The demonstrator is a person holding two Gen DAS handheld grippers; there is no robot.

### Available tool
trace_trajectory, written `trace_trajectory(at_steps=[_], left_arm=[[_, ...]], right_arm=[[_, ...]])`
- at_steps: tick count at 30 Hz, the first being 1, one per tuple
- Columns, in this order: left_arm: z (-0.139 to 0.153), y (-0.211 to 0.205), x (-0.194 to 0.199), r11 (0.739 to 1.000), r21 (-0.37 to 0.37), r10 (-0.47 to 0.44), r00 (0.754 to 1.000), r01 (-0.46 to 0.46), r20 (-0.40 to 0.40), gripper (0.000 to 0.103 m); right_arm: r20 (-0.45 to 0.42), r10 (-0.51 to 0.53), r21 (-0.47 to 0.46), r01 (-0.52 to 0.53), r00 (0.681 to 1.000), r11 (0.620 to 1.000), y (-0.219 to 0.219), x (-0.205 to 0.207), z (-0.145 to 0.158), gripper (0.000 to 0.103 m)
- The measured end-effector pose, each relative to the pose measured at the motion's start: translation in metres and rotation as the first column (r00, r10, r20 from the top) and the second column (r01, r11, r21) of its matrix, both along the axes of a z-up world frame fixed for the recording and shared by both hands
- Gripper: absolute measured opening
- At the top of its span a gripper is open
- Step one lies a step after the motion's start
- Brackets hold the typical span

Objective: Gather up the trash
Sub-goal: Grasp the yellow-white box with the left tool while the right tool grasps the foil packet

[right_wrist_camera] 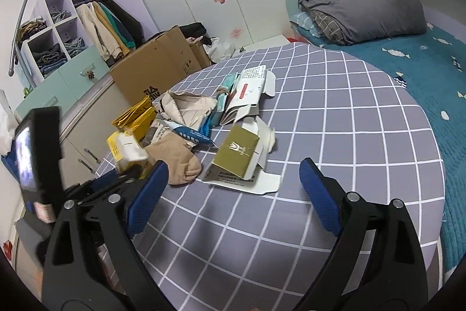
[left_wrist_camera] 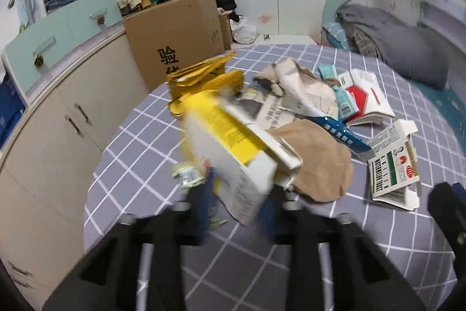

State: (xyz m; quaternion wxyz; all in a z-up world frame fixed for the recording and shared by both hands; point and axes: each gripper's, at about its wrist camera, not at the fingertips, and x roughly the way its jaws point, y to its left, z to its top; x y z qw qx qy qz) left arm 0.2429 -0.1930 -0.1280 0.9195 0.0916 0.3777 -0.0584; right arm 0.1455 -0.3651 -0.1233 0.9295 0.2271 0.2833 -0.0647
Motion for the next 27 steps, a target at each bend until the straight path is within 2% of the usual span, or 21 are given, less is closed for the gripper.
trace_trajectory(at_steps=[2,6,9,13,18,22,27], left_arm=[[0.006,0.011,-0.006,0.999,-0.032,0.003,1.000,-0.002,0.018,0.004],[0.022,0.037,-0.019,0.991,-0.132,0.005,0.998,0.003,0.057,0.003],[0.033,0.058,-0.026,0.974,-0.224,-0.012,0.997,0.028,0.073,0.003],[0.045,0.085,-0.033,0.959,-0.282,-0.003,0.994,0.033,0.107,0.003],[0.049,0.117,-0.037,0.954,-0.301,0.038,0.990,0.005,0.138,0.002],[0.048,0.144,-0.038,0.946,-0.323,0.077,0.987,-0.028,0.140,0.002],[0.041,0.178,-0.035,0.943,-0.327,0.110,0.985,-0.060,0.136,0.002]], right_arm=[[0.004,0.003,-0.004,-0.003,1.000,1.000,0.004,0.002,0.003,0.089],[0.009,0.020,-0.021,-0.019,1.000,1.000,0.017,0.005,0.007,0.089],[0.005,0.040,-0.037,-0.040,0.999,0.999,0.030,0.008,0.009,0.089],[0.002,0.076,-0.065,-0.076,0.997,0.995,0.052,0.014,0.013,0.089],[-0.015,0.141,-0.095,-0.142,0.990,0.985,0.084,0.026,0.014,0.089],[-0.065,0.236,-0.134,-0.242,0.970,0.961,0.121,0.047,0.007,0.089],[-0.168,0.302,-0.185,-0.331,0.938,0.925,0.162,0.078,-0.009,0.072]])
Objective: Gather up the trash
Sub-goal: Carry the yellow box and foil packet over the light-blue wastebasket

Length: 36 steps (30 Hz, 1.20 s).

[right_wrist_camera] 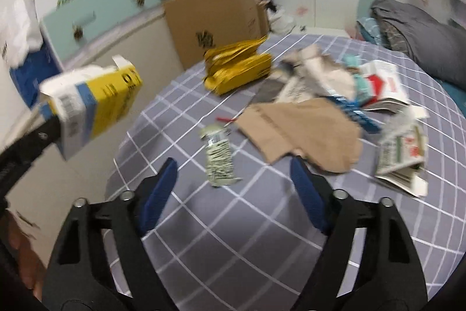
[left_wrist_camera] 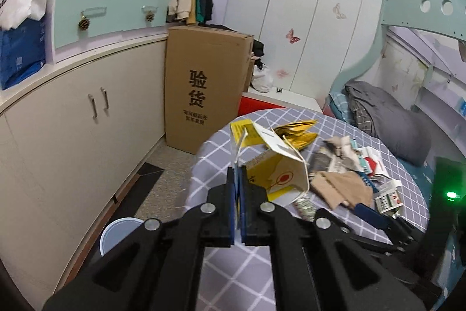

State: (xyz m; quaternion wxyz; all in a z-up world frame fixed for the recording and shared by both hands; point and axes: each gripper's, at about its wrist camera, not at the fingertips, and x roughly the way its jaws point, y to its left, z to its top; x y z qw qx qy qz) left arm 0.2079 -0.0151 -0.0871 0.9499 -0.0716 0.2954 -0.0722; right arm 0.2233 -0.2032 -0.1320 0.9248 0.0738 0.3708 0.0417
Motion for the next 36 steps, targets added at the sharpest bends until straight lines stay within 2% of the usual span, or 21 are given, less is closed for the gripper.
trace_trajectory(at_steps=[5,7,8,10,16,22,29,36], left_arm=[[-0.007,0.030,0.003,1.000,-0.021,0.023,1.000,-0.023,-0.009,0.002],[-0.011,0.042,0.005,0.999,-0.031,0.027,1.000,-0.027,-0.015,0.002],[-0.012,0.047,0.005,0.999,-0.033,0.028,0.999,-0.029,-0.015,0.002],[-0.016,0.055,0.007,0.999,-0.036,0.026,1.000,-0.026,-0.018,0.002],[-0.030,0.081,0.011,0.997,-0.063,0.034,0.999,-0.036,-0.037,0.002],[-0.051,0.126,0.017,0.992,-0.071,0.102,0.992,-0.108,-0.080,0.002],[-0.083,0.192,0.019,0.972,-0.058,0.217,0.964,-0.229,-0.155,0.002],[-0.127,0.240,0.023,0.953,-0.009,0.291,0.922,-0.303,-0.256,0.002]], right_arm=[[-0.080,0.011,-0.085,-0.018,0.997,0.996,0.021,0.027,-0.012,0.065],[-0.131,0.032,-0.124,-0.048,0.991,0.991,0.030,0.036,-0.019,0.052],[-0.128,0.043,-0.133,-0.060,0.991,0.989,0.034,0.037,-0.018,0.031],[-0.126,0.056,-0.155,-0.075,0.990,0.985,0.043,0.037,-0.016,0.023],[-0.121,0.134,-0.129,-0.149,0.984,0.980,0.074,0.037,-0.010,0.019],[-0.113,0.263,-0.095,-0.274,0.958,0.957,0.137,0.033,-0.006,0.018],[-0.129,0.411,-0.070,-0.421,0.903,0.904,0.222,0.036,-0.020,0.018],[-0.201,0.487,-0.038,-0.504,0.850,0.863,0.284,0.047,-0.060,0.018]])
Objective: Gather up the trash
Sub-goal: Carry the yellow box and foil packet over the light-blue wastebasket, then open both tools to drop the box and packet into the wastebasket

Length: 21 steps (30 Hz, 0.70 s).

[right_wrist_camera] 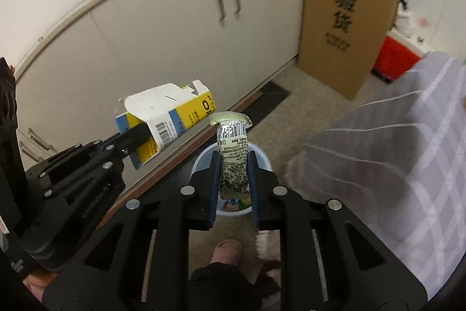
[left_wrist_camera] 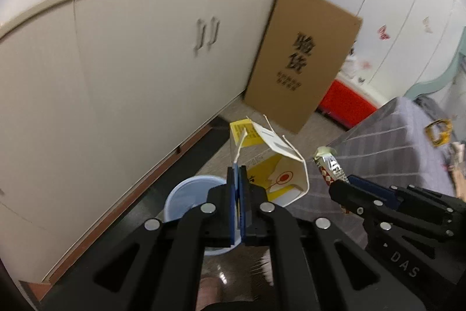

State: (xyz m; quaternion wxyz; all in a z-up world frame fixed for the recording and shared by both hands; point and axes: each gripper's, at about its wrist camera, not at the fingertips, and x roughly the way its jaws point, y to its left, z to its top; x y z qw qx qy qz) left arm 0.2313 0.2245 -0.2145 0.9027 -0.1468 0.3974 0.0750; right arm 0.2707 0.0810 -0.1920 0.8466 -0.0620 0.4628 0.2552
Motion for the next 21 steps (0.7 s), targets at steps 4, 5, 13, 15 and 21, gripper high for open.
trace_trajectory(at_steps=[4,5,13,15,21], left_arm=[[-0.032,0.016,0.009,1.000,0.003,0.011,0.997,-0.011,-0.081,0.002],[-0.041,0.018,0.012,1.000,0.007,0.007,0.995,-0.007,-0.102,0.002],[-0.089,0.028,0.048,1.000,-0.002,-0.020,0.977,0.020,-0.214,0.003],[-0.094,0.030,0.057,0.999,-0.015,-0.032,0.974,0.029,-0.224,0.003],[-0.098,0.035,0.061,0.999,-0.049,-0.003,0.980,-0.007,-0.199,0.060]], right_arm=[[-0.067,0.004,0.001,-0.004,0.998,1.000,0.017,0.012,-0.033,0.018],[-0.089,0.003,-0.002,-0.004,0.996,1.000,0.021,0.016,-0.044,0.018],[-0.154,-0.066,-0.023,0.063,0.986,0.998,0.019,0.034,-0.092,0.018],[-0.161,-0.084,-0.021,0.081,0.983,0.996,0.018,0.036,-0.099,0.018],[-0.172,-0.103,-0.012,0.103,0.980,0.995,0.016,0.041,-0.108,0.018]])
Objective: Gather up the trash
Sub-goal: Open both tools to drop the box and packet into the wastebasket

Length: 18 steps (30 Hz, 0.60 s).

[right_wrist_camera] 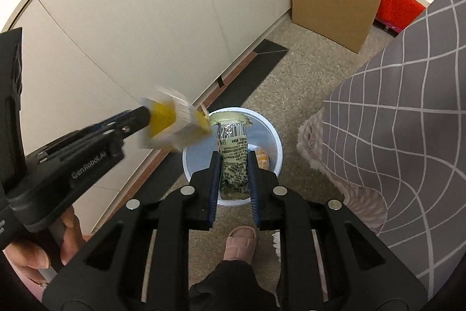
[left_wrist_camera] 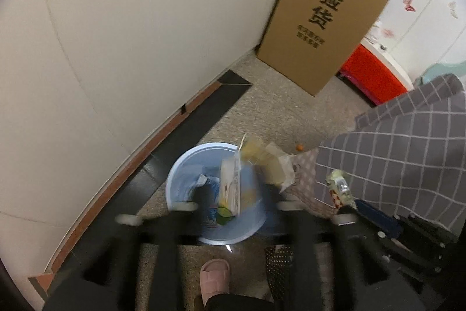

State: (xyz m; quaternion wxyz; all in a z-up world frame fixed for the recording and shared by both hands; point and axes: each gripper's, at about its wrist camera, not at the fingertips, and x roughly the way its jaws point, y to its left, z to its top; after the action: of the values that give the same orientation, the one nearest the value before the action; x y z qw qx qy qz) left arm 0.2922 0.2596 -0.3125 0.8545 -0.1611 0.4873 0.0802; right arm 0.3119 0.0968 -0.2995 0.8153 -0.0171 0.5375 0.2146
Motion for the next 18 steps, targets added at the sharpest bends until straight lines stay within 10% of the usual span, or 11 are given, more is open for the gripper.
trace_trajectory(at_steps=[18], left_arm=[[-0.019,0.008,-0.025,0.999,0.026,0.042,0.997,-0.040,-0.069,0.068]], right_arm=[[-0.034,0.019,-0.001,-0.019,0.999,1.000,0.014,-0.008,-0.011,0.019]])
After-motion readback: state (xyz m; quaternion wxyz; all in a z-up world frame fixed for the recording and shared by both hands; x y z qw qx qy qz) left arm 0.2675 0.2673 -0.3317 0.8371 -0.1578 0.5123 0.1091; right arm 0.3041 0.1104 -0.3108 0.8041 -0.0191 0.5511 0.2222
